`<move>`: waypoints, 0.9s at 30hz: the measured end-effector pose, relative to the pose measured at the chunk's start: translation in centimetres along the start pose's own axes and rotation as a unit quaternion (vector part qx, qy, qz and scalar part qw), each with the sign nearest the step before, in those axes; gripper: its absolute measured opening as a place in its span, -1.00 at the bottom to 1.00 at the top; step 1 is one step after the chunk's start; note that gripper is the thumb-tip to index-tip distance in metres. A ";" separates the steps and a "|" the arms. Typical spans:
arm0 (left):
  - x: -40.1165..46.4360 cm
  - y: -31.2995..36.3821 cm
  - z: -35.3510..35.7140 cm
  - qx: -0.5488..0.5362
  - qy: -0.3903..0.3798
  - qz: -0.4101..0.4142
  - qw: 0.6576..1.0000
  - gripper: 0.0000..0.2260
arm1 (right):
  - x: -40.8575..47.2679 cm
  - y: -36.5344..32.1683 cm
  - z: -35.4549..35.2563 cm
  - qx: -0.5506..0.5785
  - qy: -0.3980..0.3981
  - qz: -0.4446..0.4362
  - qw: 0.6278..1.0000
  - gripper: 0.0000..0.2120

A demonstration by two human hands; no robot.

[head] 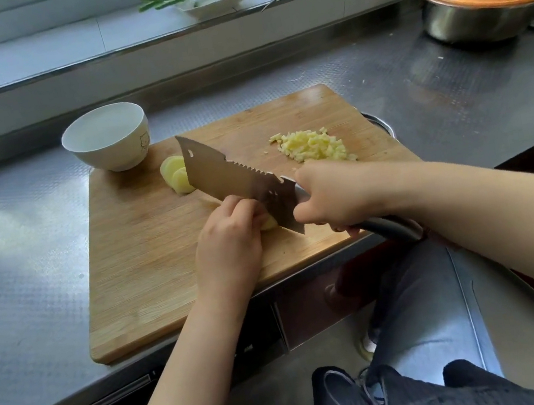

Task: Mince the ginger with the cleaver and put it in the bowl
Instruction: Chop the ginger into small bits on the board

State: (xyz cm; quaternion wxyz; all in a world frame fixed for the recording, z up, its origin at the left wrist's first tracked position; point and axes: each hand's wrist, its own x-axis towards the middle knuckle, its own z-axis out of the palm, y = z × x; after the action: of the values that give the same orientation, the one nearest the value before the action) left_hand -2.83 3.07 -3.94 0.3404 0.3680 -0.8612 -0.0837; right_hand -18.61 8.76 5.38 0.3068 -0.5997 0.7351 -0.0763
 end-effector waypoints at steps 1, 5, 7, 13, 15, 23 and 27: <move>0.0 0.0 0.0 0.001 0.000 -0.001 1.000 -0.97 | 0.0 0.4 0.2 0.010 0.011 0.003 1.000 -0.89; -0.2 0.2 -0.2 0.010 0.007 -0.006 1.000 -0.95 | -0.2 1.5 0.3 0.104 0.019 0.001 0.994 -0.93; -0.2 0.3 -0.3 0.018 0.004 -0.005 1.000 -0.96 | -0.3 1.5 0.0 0.101 0.027 -0.002 0.994 -0.91; -0.2 0.4 -0.3 0.035 -0.001 -0.011 0.999 -0.94 | -1.1 0.5 -1.1 0.073 0.034 -0.018 0.997 -0.89; -0.3 0.4 -0.2 0.044 -0.005 -0.016 0.999 -0.94 | -1.2 0.1 -1.4 0.068 0.028 -0.024 0.997 -0.87; -0.3 0.1 0.0 0.047 -0.010 -0.010 0.999 -0.96 | -0.6 -1.2 -1.6 0.037 -0.008 -0.009 0.999 -0.92; -0.3 -0.1 0.1 0.053 -0.012 -0.014 0.998 -0.94 | 0.0 -1.5 -1.3 0.031 -0.025 0.004 0.999 -0.89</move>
State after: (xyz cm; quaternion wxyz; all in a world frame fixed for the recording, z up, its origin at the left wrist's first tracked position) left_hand -2.72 3.18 -4.23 0.3089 0.3962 -0.8634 -0.0467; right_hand -18.08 8.05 7.11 0.3438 -0.5889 0.7267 -0.0826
